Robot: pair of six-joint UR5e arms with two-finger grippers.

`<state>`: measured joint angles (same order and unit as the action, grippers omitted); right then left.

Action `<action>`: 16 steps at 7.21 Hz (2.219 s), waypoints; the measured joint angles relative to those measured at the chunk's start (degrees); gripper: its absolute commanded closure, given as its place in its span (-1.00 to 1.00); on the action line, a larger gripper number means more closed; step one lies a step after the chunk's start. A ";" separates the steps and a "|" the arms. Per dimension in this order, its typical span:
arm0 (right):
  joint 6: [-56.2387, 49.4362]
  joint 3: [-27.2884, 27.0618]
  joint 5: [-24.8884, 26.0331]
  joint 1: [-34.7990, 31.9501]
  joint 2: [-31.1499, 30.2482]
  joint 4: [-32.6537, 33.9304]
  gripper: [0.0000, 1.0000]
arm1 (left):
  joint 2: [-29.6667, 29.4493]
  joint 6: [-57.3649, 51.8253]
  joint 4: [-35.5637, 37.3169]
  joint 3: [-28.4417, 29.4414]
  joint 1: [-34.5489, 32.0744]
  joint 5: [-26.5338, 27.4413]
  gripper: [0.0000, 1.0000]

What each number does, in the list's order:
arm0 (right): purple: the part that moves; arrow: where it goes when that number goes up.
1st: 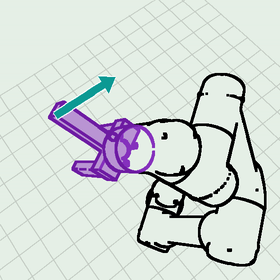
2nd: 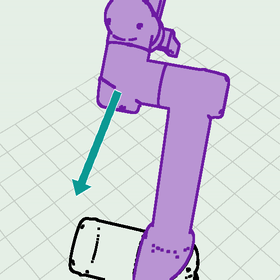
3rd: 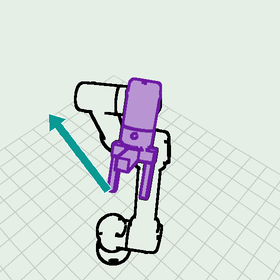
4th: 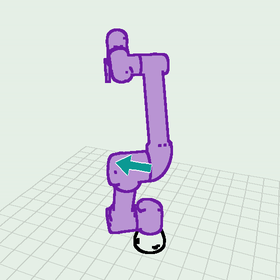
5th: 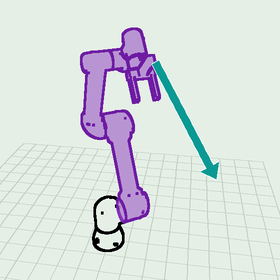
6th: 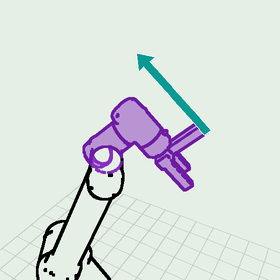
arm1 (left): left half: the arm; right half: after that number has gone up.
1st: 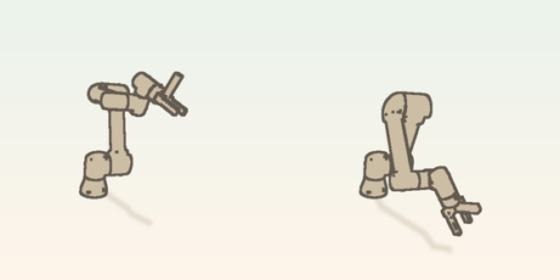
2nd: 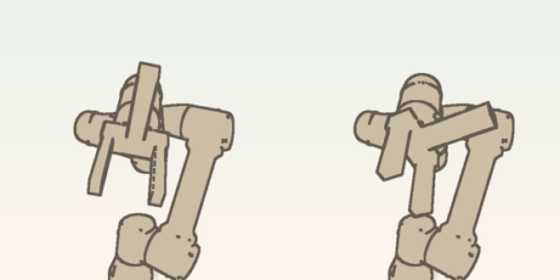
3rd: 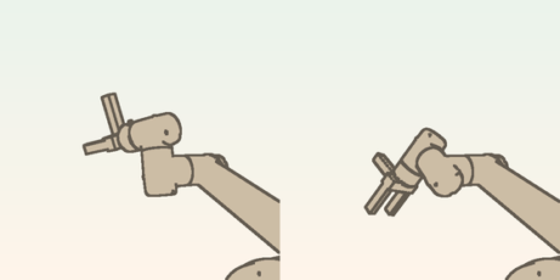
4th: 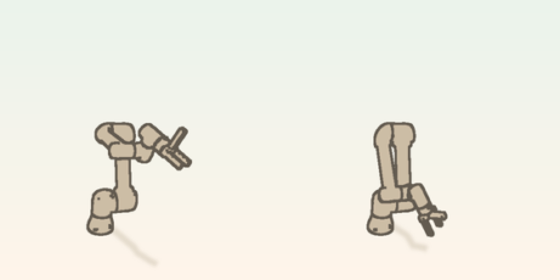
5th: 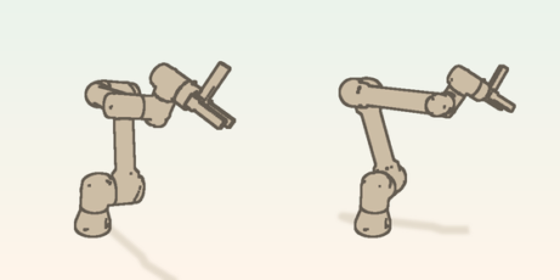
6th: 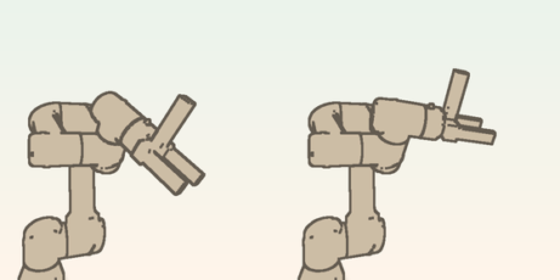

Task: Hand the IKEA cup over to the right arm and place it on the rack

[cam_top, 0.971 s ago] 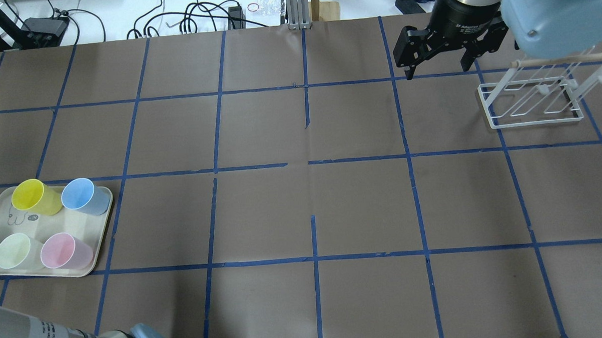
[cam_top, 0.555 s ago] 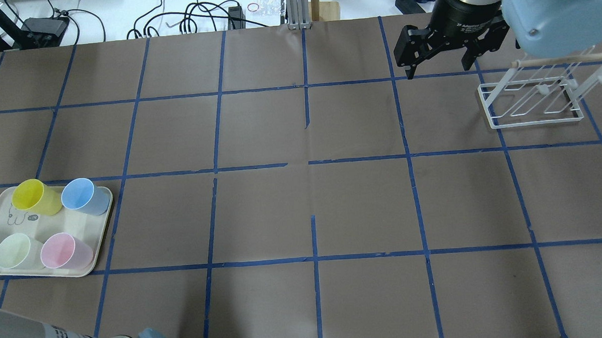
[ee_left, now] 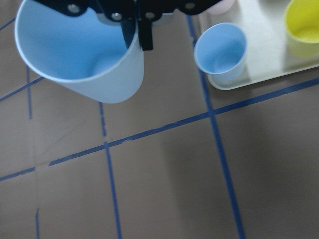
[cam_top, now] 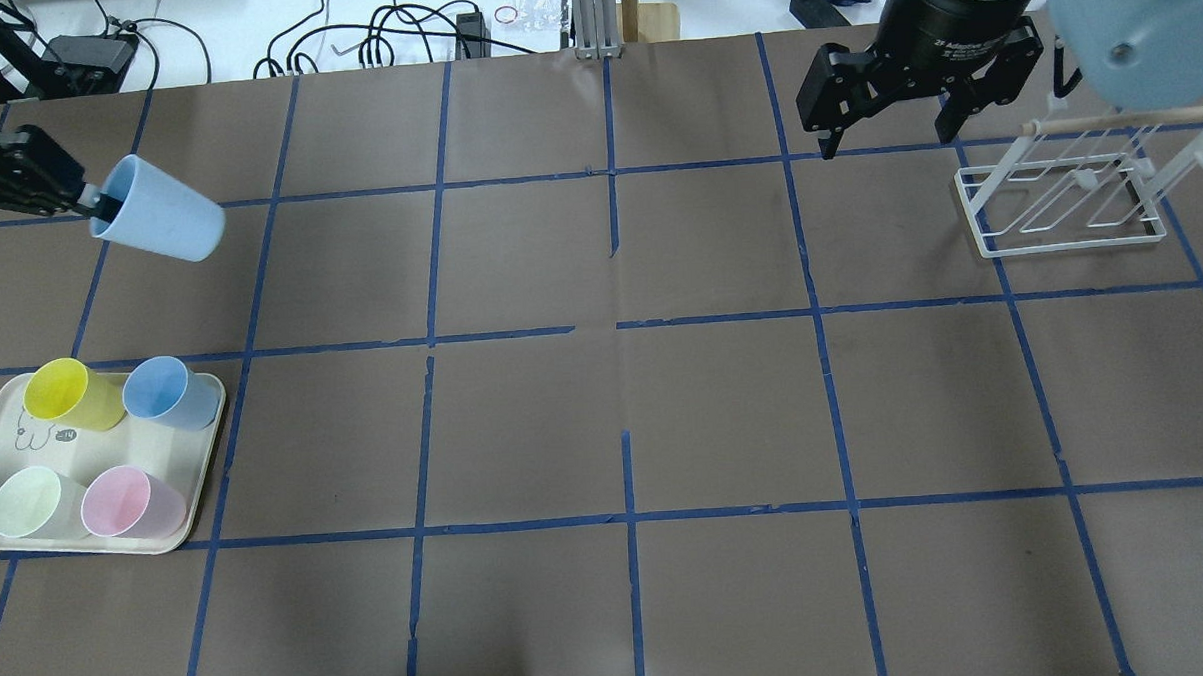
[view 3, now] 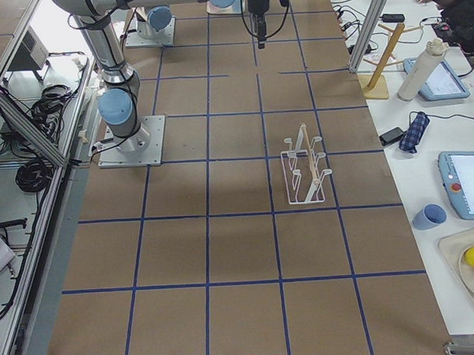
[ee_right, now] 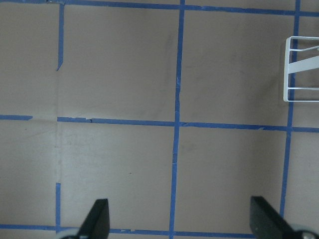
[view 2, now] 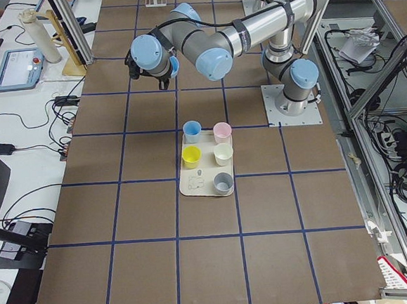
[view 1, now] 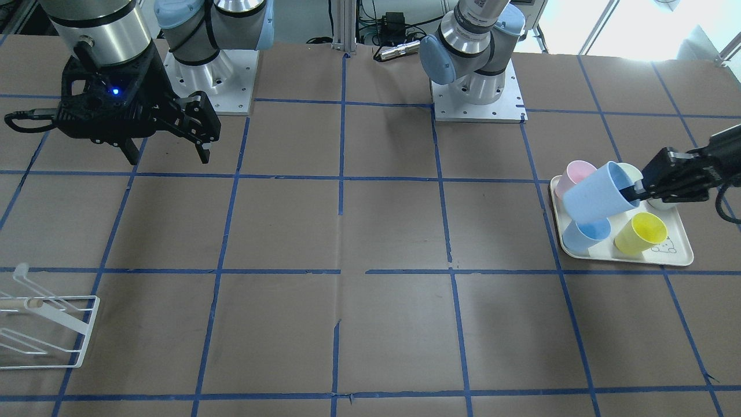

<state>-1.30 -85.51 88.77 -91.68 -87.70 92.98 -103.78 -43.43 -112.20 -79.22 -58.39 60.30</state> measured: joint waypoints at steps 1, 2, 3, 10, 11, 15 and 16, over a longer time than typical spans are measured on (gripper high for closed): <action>-0.21 0.77 -2.66 0.92 0.00 -0.18 -1.00 | 1.58 2.23 -0.47 -4.48 -1.92 -5.91 1.00; -0.46 1.65 -5.27 2.42 0.00 -0.50 -1.00 | 3.69 4.74 -0.66 -9.80 -3.71 -14.09 1.00; -0.60 2.06 -8.31 4.12 0.03 -0.70 -1.00 | 5.42 6.48 -0.72 -14.63 -5.45 -22.58 1.00; 4.79 -2.75 -30.26 12.73 -6.10 -14.12 -1.00 | 8.40 8.72 -0.19 -30.93 -26.03 -66.58 1.00; 7.04 -3.91 -34.49 12.60 -7.24 -15.29 -1.00 | 9.12 8.57 -0.25 -31.88 -27.50 -68.92 1.00; 11.10 -6.38 -56.90 16.11 -7.25 -15.13 -1.00 | 11.84 8.37 -0.13 -34.50 -29.57 -73.62 1.00; 11.03 -6.96 -59.04 18.04 -7.32 -13.55 -1.00 | 12.14 8.37 -0.13 -34.56 -29.86 -74.01 1.00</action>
<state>9.72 -92.47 29.72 -73.64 -95.02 79.42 -91.64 -35.07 -112.32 -113.78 -88.25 -13.71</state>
